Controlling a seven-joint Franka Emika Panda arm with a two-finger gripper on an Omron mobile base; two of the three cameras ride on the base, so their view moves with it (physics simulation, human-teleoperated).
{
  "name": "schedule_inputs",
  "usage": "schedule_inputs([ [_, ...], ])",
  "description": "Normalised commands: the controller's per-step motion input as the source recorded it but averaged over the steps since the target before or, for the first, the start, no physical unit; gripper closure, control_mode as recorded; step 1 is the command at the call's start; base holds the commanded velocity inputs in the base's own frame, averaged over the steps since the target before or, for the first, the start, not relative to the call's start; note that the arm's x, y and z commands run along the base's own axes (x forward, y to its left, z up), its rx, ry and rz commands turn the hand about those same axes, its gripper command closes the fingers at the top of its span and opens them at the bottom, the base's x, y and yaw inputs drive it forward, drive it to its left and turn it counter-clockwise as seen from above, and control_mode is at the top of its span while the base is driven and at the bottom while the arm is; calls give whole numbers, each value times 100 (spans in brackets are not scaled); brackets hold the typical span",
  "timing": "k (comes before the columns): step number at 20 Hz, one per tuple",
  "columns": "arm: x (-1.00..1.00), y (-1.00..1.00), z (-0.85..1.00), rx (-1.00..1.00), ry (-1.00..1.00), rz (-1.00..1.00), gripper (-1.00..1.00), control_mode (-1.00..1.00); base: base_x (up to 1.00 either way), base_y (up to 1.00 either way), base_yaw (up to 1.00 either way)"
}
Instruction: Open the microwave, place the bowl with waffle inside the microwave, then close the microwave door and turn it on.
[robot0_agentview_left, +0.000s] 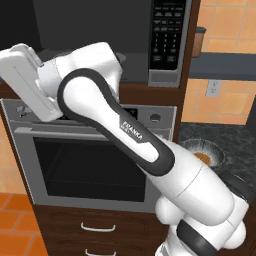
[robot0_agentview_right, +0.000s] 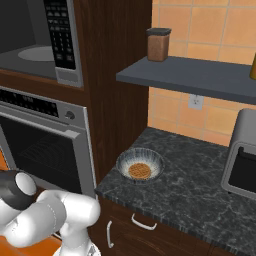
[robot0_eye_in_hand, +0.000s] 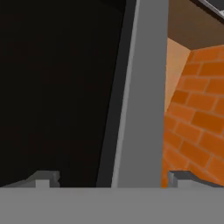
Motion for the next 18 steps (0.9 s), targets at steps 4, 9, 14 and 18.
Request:
schedule_inputs([
  [4, -3, -100, -4, 1, -3, -3, -100, -100, 0, 0, 0],
  [9, -4, -100, -30, 0, -22, -11, -100, -100, 0, 0, 0],
  [14, -5, -100, -40, 0, -29, -17, -100, -100, 0, 0, 0],
  [18, 0, -100, -39, 0, -23, -20, -100, -100, 0, 0, 0],
])
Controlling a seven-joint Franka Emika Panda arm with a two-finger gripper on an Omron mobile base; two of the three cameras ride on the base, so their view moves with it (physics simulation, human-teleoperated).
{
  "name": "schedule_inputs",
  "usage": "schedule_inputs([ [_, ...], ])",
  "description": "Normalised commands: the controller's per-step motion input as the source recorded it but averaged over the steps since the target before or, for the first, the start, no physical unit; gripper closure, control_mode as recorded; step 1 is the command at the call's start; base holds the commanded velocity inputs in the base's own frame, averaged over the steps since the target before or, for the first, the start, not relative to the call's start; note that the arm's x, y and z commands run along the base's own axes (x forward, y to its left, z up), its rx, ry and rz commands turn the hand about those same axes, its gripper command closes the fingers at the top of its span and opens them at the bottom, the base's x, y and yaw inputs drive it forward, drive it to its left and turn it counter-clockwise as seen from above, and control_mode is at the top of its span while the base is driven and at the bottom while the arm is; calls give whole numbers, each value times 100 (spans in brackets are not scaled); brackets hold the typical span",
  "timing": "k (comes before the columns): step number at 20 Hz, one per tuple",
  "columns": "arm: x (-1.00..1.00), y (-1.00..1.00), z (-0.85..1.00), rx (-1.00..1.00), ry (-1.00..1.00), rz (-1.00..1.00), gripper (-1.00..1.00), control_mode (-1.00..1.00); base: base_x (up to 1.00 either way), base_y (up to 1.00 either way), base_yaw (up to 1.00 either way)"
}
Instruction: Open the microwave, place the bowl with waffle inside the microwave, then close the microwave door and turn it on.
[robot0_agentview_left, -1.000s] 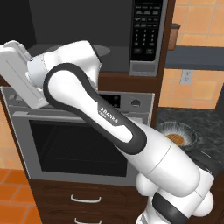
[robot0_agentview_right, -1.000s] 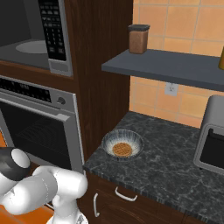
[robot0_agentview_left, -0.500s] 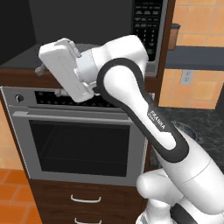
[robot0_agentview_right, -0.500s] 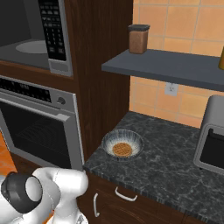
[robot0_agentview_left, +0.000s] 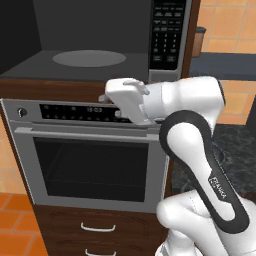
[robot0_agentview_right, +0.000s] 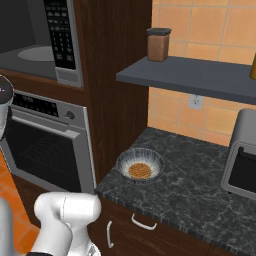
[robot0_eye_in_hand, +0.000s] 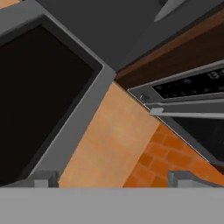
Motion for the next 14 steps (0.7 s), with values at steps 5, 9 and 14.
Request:
schedule_inputs([
  [5, 0, -100, -39, 0, -10, -24, -100, -100, 0, 0, 0],
  [9, 0, -100, -36, 0, 0, -25, -100, -100, 0, 0, 0],
  [14, 0, -100, -39, 0, 0, -24, -100, -100, 0, 0, 0],
])
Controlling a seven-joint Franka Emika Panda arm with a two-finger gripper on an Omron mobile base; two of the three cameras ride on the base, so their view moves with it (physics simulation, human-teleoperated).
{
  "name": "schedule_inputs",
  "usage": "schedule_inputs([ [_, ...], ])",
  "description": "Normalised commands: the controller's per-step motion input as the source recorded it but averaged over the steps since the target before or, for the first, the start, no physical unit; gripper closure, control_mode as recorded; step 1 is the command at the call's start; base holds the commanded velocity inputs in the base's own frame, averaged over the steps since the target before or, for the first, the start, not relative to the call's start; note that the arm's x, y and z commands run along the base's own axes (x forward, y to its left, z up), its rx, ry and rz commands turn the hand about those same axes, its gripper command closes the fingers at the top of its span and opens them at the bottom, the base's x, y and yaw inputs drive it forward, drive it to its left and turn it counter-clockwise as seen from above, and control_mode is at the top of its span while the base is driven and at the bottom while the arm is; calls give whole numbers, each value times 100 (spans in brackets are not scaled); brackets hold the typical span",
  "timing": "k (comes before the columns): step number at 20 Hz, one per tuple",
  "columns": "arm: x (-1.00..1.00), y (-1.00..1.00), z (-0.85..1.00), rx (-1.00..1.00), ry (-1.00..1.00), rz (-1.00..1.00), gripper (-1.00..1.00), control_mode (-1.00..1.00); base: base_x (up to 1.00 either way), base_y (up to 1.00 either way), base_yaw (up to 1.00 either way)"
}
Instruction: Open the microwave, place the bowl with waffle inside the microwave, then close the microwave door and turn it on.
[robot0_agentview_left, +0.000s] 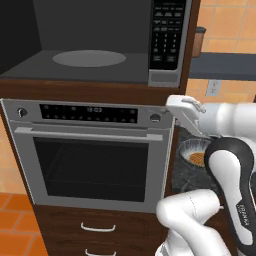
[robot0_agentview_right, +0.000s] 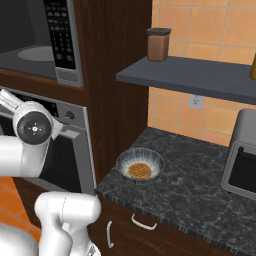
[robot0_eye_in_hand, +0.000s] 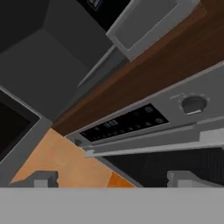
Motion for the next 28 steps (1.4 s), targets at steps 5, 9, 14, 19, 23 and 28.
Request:
schedule_inputs([
  [5, 0, -100, -86, 0, 0, -20, -100, -100, 0, 0, 0],
  [9, 0, -100, -100, 0, 1, -20, -100, -100, 0, 0, 0],
  [14, 0, -100, -97, 0, 11, -18, -100, -100, 0, 0, 0],
  [19, 6, -100, -99, 0, 19, -23, -100, -100, 0, 0, 0],
  [23, 47, -87, -85, 0, 28, -18, -100, -100, 0, 0, 0],
  [28, 61, -61, -75, 0, 31, -6, -100, -100, 0, 0, 0],
])
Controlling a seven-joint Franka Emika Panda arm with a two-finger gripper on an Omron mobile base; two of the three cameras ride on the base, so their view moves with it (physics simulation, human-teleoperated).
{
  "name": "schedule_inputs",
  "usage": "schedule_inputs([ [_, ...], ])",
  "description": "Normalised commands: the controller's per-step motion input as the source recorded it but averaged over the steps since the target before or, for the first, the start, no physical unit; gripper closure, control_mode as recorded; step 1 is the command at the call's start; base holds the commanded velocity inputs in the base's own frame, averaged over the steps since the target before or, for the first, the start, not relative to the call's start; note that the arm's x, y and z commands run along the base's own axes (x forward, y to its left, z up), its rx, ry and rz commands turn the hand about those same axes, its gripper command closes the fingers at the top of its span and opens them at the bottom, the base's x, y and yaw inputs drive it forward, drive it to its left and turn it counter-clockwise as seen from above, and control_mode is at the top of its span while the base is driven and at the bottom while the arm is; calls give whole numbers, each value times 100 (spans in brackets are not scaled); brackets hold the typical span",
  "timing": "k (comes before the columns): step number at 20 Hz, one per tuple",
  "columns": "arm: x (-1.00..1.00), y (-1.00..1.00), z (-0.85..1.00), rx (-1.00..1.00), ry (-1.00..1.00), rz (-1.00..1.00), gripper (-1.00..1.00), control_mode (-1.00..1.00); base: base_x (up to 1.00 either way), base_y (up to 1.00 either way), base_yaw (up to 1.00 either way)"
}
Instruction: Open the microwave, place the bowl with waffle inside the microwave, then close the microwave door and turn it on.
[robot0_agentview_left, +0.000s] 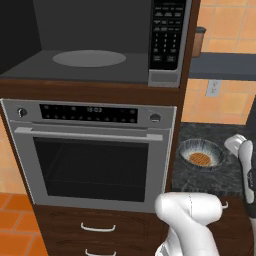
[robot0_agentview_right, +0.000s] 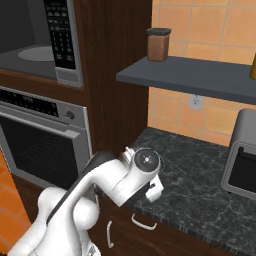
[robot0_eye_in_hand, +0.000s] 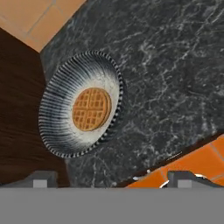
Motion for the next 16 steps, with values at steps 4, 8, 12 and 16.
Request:
schedule_inputs([
  [4, 58, -24, -68, 4, 19, -1, -100, -100, 0, 0, 0],
  [8, 54, -14, -39, 11, 15, 1, -100, -100, 0, 0, 0],
  [12, 51, -13, -29, 14, 18, 0, -100, -100, 0, 0, 0],
  [16, 43, -8, -36, 14, 15, 0, -100, -100, 0, 0, 0],
])
